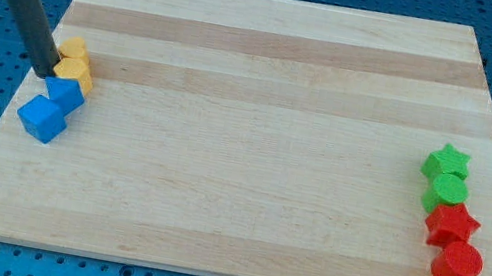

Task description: Place yellow heart on top of yellow hexagon

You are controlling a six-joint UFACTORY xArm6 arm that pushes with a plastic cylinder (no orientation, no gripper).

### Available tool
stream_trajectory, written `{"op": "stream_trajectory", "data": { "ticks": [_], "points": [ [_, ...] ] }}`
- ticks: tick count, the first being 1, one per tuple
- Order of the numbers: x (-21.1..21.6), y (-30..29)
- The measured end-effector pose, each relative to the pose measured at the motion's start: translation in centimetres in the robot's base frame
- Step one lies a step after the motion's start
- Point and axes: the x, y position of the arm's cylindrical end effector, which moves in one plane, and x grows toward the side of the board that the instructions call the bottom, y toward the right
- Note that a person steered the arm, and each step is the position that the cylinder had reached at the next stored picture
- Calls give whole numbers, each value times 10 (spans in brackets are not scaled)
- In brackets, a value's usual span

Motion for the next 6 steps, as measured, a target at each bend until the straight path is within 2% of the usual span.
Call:
{"op": "stream_trajectory", "data": {
  "ticks": [1,2,3,6],
  "points": [
    [5,-26],
    [-13,-25],
    [-42,-9],
    [-39,18]
  ]
}}
